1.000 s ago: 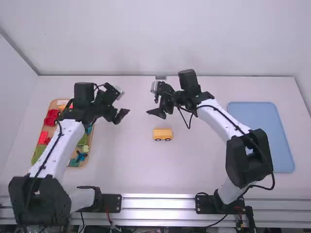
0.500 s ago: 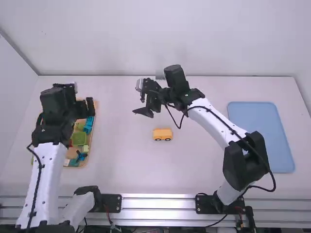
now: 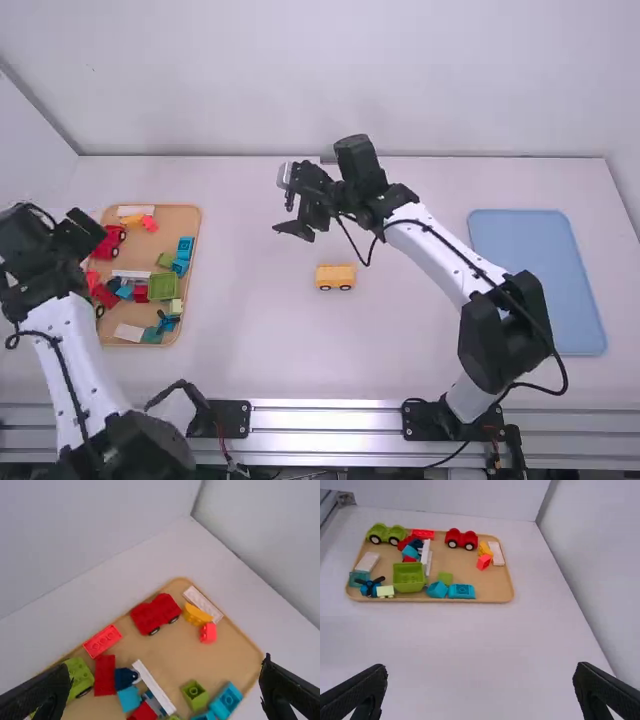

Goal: Assemble lego blocks to make yellow taxi

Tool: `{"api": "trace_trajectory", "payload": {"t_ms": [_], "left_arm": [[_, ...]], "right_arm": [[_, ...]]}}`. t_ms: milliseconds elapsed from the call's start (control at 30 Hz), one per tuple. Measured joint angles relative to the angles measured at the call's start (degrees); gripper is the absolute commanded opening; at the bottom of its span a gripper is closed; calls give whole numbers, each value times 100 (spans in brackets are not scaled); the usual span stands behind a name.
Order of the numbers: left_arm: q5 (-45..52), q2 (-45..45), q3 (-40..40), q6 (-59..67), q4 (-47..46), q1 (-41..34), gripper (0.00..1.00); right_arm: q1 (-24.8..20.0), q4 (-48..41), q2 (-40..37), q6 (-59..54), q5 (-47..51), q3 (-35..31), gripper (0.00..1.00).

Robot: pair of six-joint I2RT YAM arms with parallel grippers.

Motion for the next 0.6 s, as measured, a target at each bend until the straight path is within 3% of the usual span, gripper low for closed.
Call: {"api": "trace_trajectory", "payload": {"t_ms": [233,400,567,600], "left_arm": [[487,979,466,74,-94,-39,99],[562,2059,1620,260,-667,-382,99],[474,3840,3755,352,-1893,-855,99],[474,3840,3755,352,-1893,-855,99]], "right_arm": [[-173,2,0,11,28,-2,99],[-175,-11,0,2,46,0,99],[-153,-90,0,7,48,0,99],[-153,-90,0,7,48,0,99]]}}
